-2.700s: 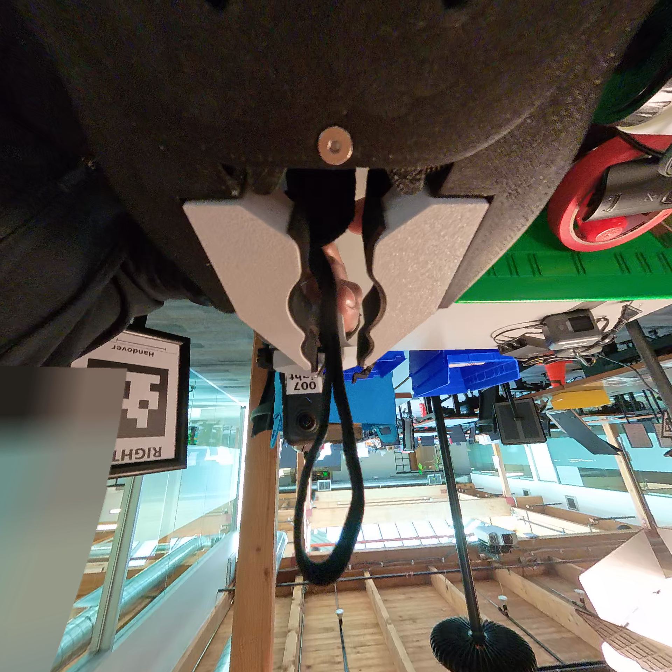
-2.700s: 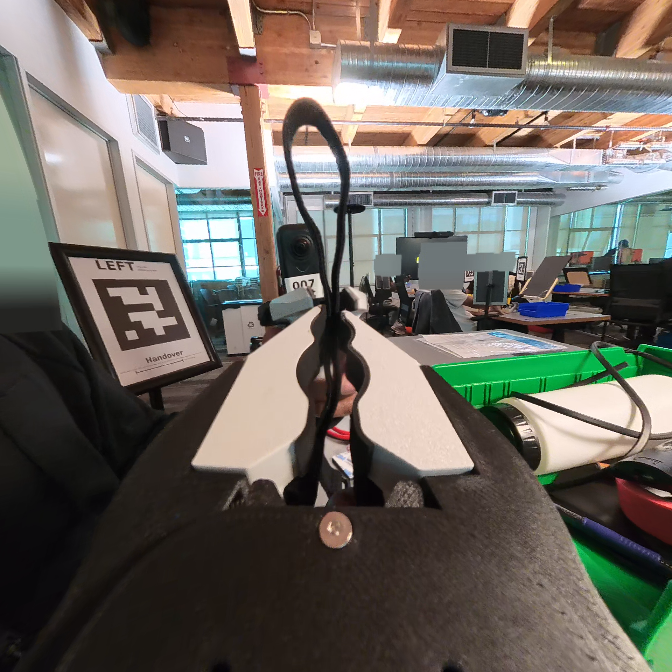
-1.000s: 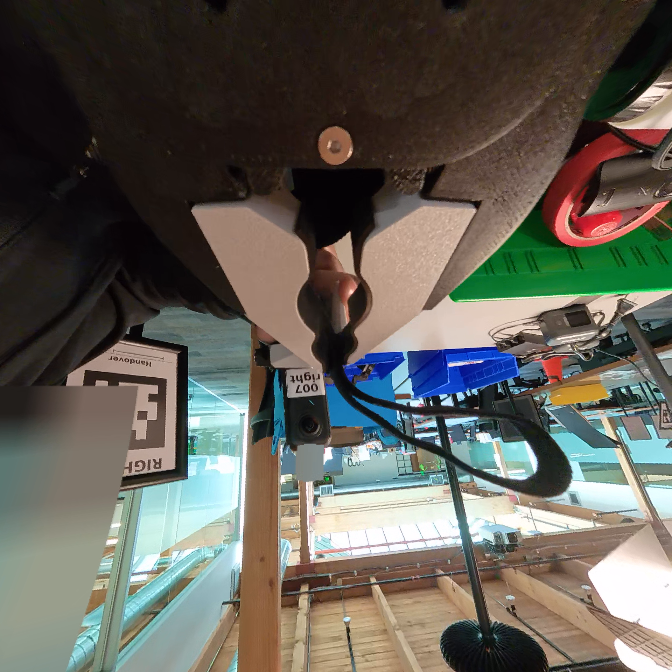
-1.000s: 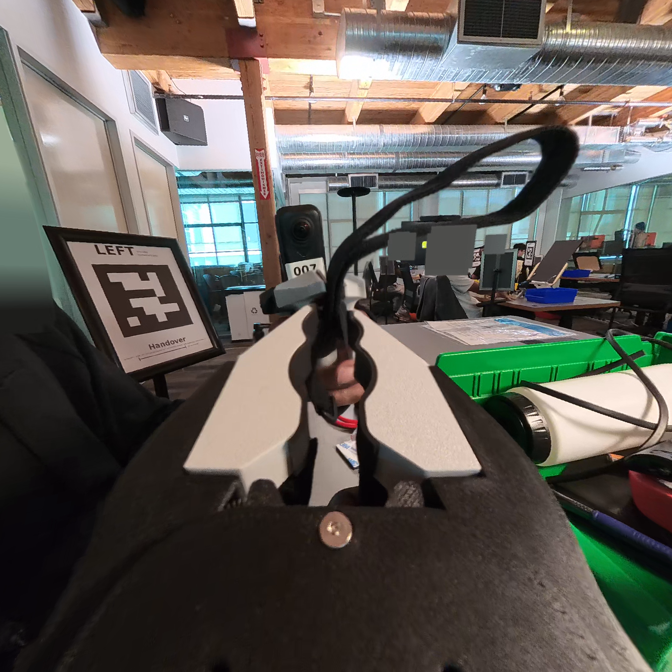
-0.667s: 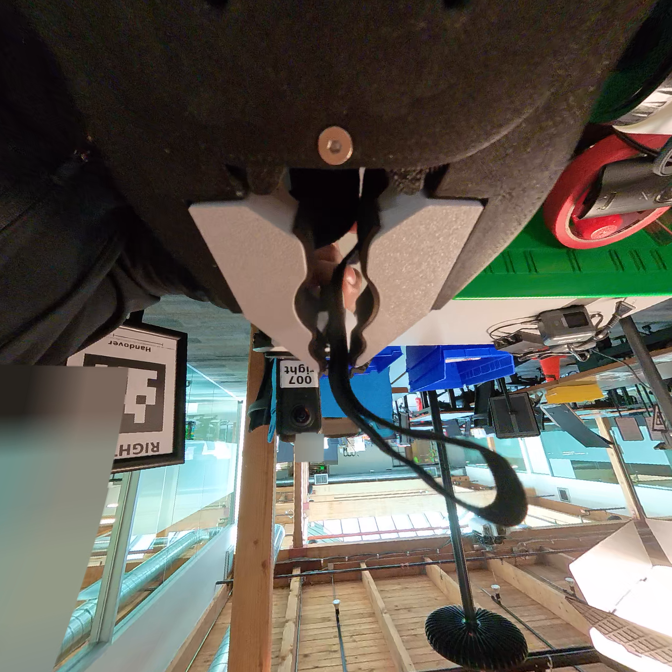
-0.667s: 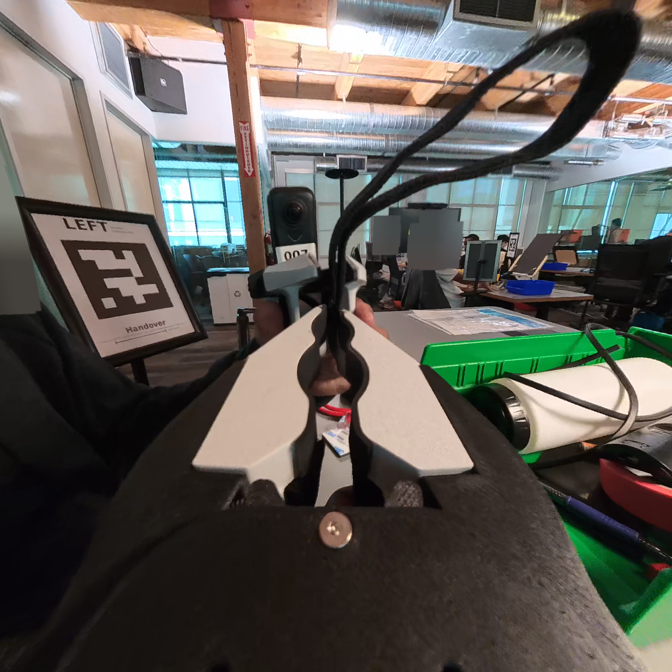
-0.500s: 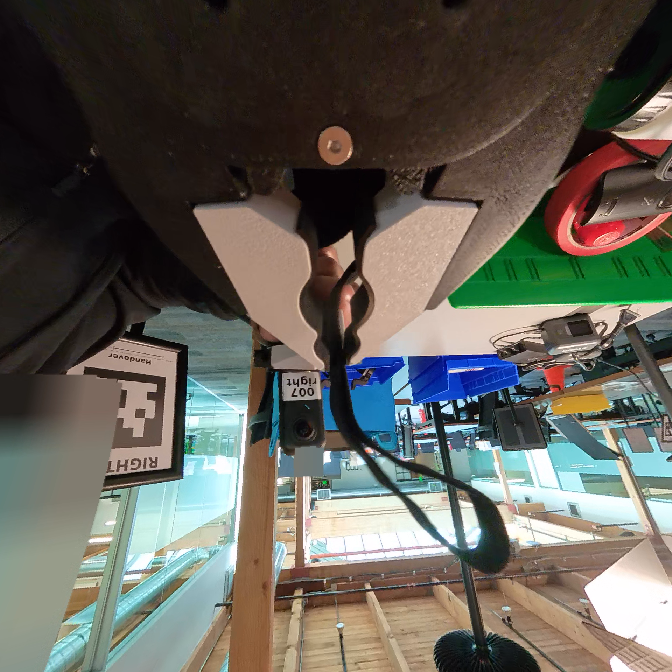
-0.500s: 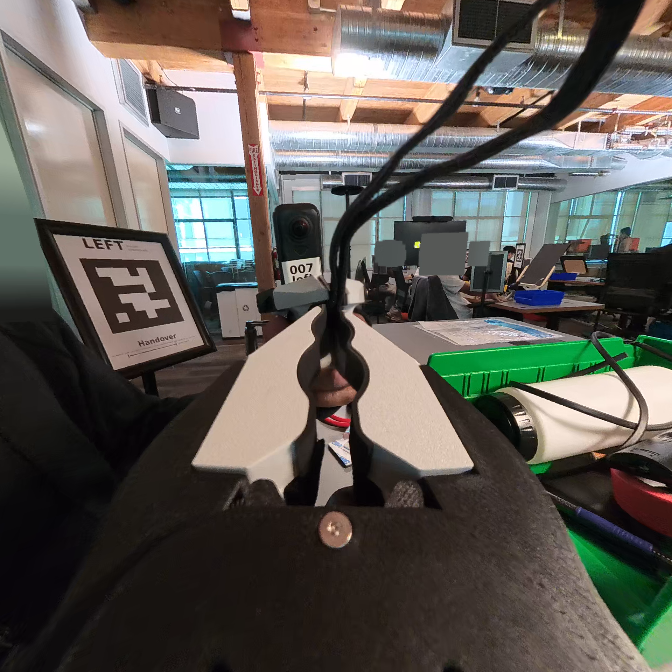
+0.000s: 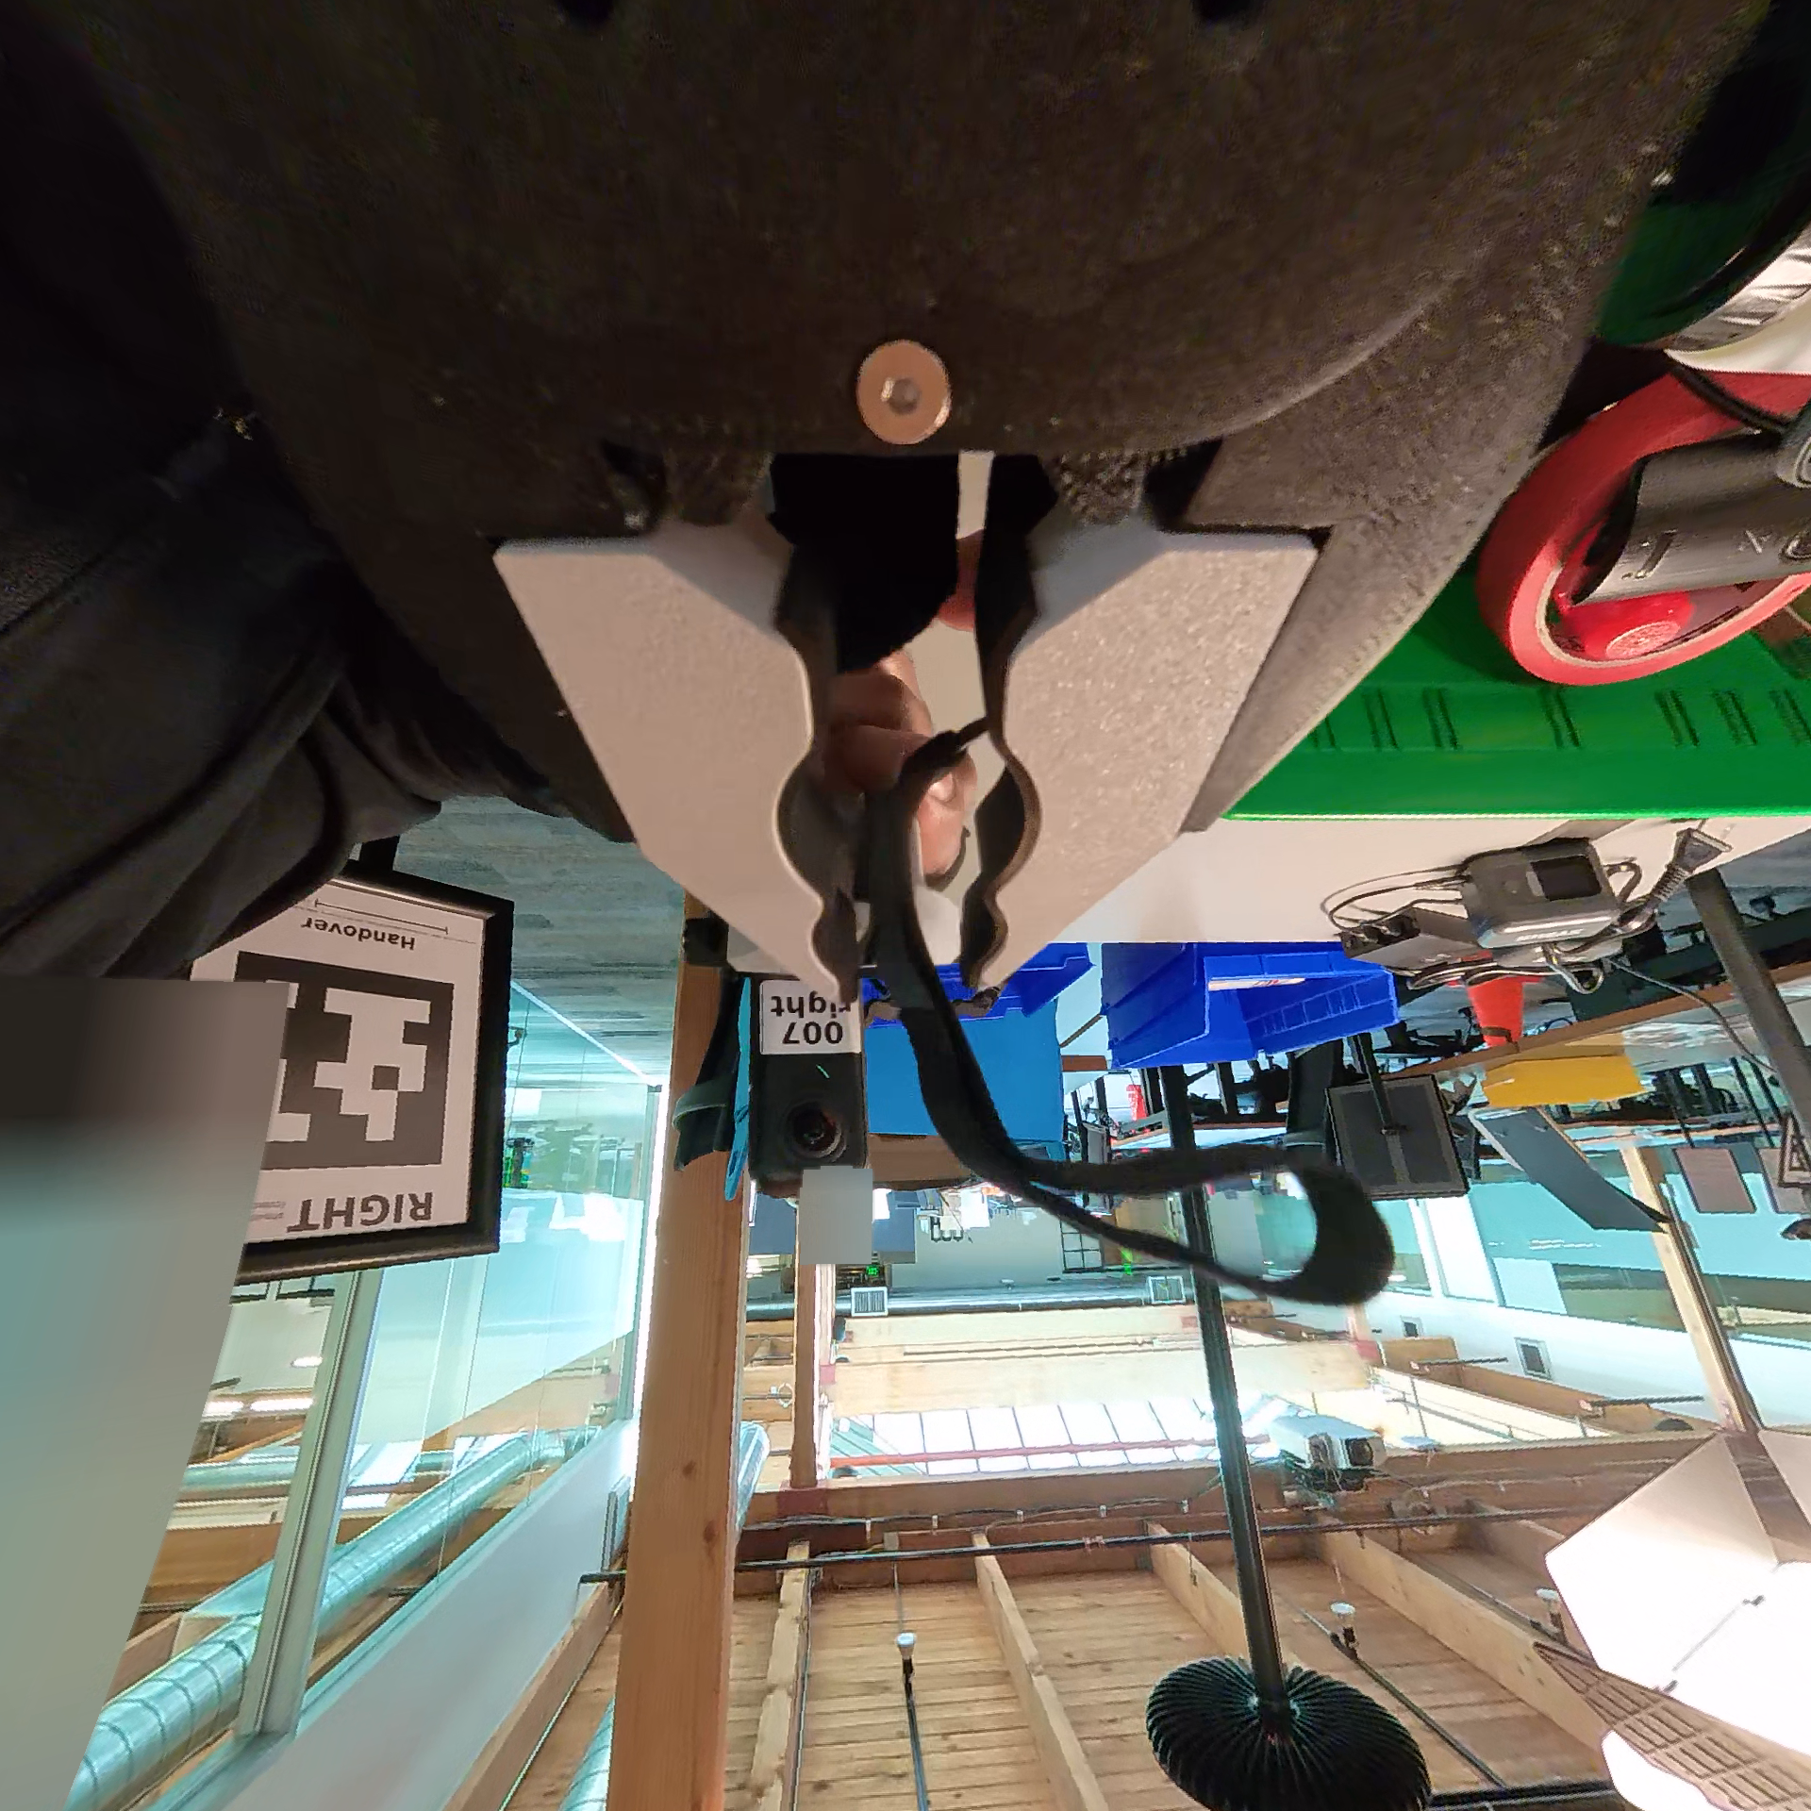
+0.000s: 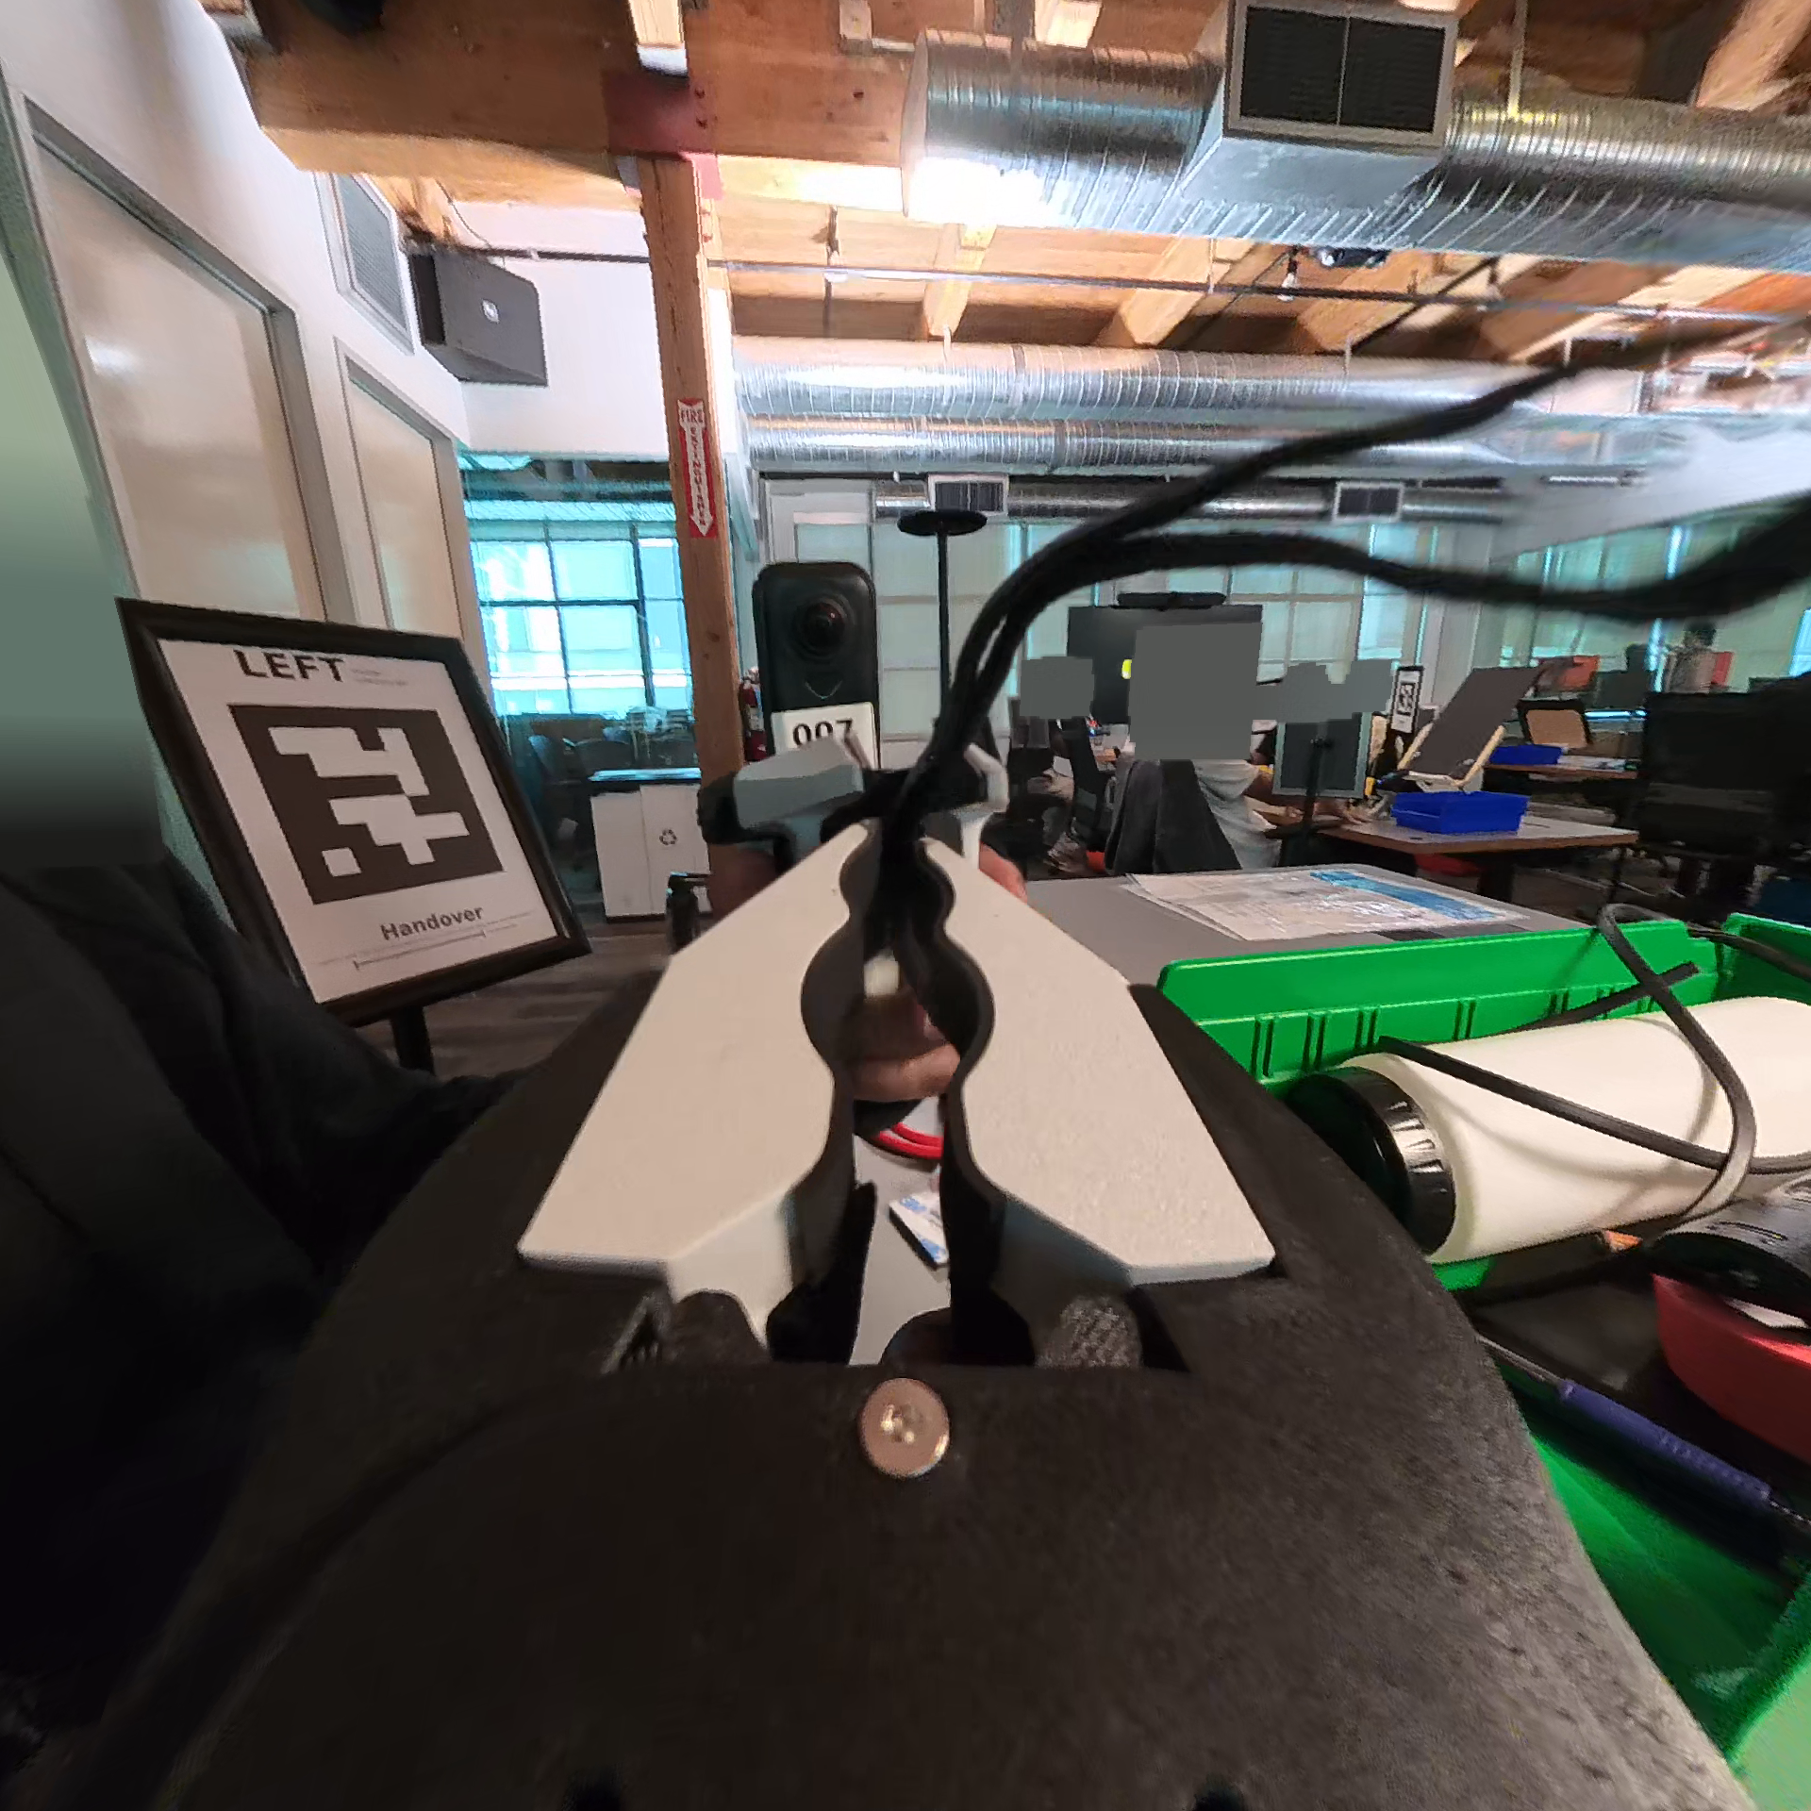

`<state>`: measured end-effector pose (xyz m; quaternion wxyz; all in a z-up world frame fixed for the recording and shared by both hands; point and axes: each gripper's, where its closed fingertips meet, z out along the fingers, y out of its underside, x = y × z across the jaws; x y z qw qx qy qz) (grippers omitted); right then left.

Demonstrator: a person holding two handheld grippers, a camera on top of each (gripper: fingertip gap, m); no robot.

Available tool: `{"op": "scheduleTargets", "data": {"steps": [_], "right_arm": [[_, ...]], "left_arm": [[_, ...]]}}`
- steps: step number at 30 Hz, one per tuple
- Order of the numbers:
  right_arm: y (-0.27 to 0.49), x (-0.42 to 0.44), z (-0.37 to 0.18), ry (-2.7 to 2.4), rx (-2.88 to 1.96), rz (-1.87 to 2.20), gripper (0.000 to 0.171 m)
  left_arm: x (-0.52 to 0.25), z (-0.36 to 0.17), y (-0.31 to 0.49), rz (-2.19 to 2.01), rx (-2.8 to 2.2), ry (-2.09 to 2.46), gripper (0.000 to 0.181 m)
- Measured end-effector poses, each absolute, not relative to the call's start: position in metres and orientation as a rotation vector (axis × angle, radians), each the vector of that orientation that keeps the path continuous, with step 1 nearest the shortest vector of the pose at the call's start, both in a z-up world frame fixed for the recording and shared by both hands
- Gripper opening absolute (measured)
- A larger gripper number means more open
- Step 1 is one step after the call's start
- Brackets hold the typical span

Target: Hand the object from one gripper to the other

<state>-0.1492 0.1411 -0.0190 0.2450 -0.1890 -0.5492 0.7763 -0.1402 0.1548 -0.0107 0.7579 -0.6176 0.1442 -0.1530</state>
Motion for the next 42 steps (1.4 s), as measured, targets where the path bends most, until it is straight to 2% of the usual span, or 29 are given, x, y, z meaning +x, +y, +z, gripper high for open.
{"op": "scheduleTargets", "data": {"steps": [5, 8, 10, 14, 16, 18, 24, 32, 36, 42], "right_arm": [[0.144, -0.145, -0.013, -1.456, -0.503, 2.169, 0.007], [0.145, -0.147, -0.013, -1.451, -0.533, 2.199, 0.028], [0.144, -0.148, -0.014, -1.467, -0.539, 2.203, 0.030], [0.141, -0.151, -0.018, -1.495, -0.557, 2.182, 0.026], [0.142, -0.148, -0.017, -1.487, -0.537, 2.194, 0.012], [0.142, -0.148, -0.017, -1.493, -0.527, 2.174, 0.006], [0.149, -0.148, -0.012, -1.442, -0.536, 2.178, 0.005], [0.155, -0.144, -0.004, -1.377, -0.529, 2.256, 0.008], [0.152, -0.147, -0.008, -1.406, -0.556, 2.268, 0.023], [0.146, -0.152, -0.018, -1.478, -0.570, 2.186, 0.006]], "left_arm": [[-0.138, -0.011, 0.153, -0.326, -1.341, 0.341, 0.008], [-0.143, -0.007, 0.153, -0.319, -1.323, 0.313, 0.007], [-0.146, -0.004, 0.151, -0.324, -1.307, 0.298, 0.007], [-0.143, -0.005, 0.152, -0.310, -1.309, 0.316, 0.007], [-0.140, -0.008, 0.153, -0.305, -1.324, 0.334, 0.007], [-0.139, -0.009, 0.154, -0.303, -1.329, 0.337, 0.007], [-0.143, -0.010, 0.155, -0.331, -1.345, 0.302, 0.019], [-0.130, -0.019, 0.155, -0.348, -1.388, 0.377, 0.006], [-0.138, -0.013, 0.155, -0.333, -1.360, 0.335, 0.004], [-0.140, -0.015, 0.157, -0.332, -1.370, 0.321, 0.005]]}}
